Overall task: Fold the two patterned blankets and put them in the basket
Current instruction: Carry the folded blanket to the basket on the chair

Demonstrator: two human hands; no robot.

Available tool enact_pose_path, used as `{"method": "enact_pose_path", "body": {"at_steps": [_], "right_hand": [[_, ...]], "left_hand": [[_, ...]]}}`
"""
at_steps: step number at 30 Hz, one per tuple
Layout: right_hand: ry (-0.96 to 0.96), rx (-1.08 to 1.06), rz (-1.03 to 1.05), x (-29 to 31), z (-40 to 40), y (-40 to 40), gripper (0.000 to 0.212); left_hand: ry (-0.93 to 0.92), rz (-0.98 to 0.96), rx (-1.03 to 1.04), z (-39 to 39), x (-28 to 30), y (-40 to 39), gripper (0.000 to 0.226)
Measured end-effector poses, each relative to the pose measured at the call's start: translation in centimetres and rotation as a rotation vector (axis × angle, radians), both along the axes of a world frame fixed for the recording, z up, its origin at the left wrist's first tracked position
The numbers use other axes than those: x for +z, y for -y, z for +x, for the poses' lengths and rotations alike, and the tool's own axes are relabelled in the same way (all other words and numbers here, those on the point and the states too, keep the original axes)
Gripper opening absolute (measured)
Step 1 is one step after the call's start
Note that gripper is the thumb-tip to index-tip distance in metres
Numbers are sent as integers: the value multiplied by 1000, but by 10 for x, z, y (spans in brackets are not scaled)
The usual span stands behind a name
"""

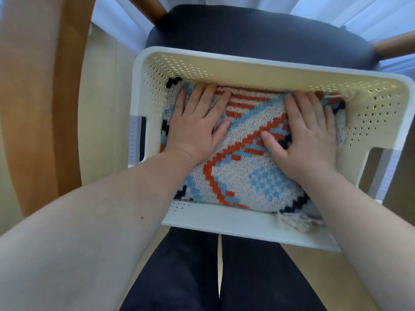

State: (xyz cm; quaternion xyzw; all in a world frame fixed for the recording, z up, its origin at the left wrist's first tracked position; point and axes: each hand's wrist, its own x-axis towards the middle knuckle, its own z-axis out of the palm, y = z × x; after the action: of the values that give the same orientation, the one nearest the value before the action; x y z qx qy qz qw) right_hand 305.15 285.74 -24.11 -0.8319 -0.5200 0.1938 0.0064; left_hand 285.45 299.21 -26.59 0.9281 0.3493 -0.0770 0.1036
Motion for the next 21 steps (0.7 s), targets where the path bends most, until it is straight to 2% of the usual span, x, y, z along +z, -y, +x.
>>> {"method": "enact_pose_path", "body": {"at_steps": [6, 13, 16, 21], "right_hand": [[64, -75, -32, 5, -2, 5, 91], [83, -122, -36, 4, 2, 9, 94], [54, -243, -48, 8, 1, 12, 100], [-48, -307, -95, 9, 1, 4, 105]], "left_hand": [[-61, -69, 66, -2, 8, -2, 67], [-74, -69, 92, -7, 8, -2, 65], [-67, -91, 118, -5, 10, -1, 66], [-31, -175, 158, -6, 6, -4, 71]]}}
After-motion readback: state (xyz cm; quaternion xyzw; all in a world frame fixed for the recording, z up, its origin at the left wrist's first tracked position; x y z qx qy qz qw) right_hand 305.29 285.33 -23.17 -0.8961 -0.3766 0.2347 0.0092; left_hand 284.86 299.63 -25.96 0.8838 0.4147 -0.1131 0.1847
